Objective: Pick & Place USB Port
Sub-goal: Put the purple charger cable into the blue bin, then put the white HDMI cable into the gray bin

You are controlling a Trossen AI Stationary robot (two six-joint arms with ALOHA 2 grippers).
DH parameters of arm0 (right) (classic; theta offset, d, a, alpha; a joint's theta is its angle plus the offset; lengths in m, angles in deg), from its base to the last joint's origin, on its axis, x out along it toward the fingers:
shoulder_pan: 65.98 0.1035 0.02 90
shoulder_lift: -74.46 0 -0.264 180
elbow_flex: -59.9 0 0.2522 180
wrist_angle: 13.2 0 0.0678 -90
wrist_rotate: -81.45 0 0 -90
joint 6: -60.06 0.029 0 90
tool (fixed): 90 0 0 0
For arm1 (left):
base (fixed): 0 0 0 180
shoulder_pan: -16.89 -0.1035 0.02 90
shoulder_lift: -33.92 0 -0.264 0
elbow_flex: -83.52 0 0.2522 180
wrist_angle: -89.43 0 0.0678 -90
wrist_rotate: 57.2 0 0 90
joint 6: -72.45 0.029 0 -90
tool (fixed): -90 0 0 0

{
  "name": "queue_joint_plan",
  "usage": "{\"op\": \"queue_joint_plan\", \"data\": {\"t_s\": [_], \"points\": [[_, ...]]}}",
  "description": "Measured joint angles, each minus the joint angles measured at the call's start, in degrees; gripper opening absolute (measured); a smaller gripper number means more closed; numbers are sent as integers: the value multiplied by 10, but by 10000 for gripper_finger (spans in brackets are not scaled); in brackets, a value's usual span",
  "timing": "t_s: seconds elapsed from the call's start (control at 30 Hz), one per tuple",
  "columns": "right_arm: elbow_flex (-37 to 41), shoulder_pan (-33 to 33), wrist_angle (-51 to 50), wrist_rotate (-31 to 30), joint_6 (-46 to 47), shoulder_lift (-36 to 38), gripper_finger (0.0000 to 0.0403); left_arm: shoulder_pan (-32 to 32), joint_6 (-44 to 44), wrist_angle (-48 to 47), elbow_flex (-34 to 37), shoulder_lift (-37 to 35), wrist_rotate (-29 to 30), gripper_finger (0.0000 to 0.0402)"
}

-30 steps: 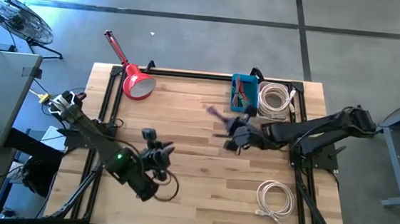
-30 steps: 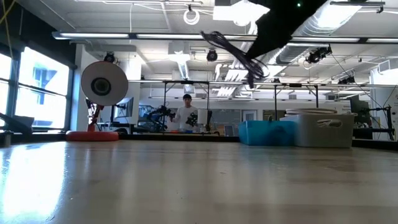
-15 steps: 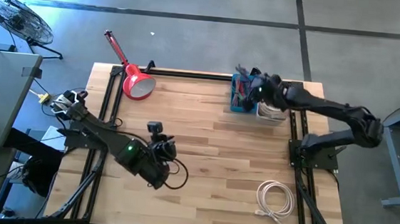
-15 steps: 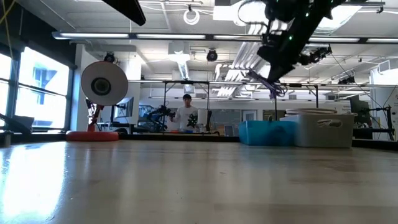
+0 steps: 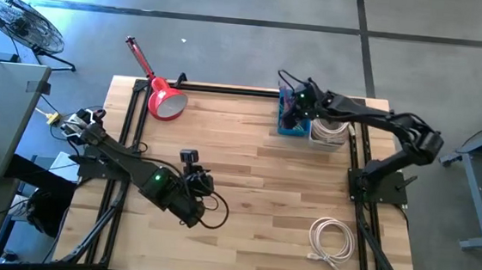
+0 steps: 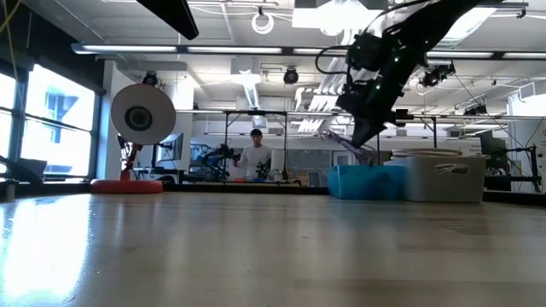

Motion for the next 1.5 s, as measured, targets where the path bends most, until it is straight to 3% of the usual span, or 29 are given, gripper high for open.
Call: {"op": "queue_joint_plan", "data": {"t_s": [0.6,1.1,1.27,1.5], "points": [[0,-6,-59,-9,21,-14,5,0,0,0,0,0,0,85],[0,-6,-68,5,37,-14,122,0,8,0,0,0,1,85],[-3,-6,-58,105,36,-13,145,0,31,0,0,0,1,85],[-3,5,-75,373,52,-13,153,0,31,0,0,0,0,85]]}}
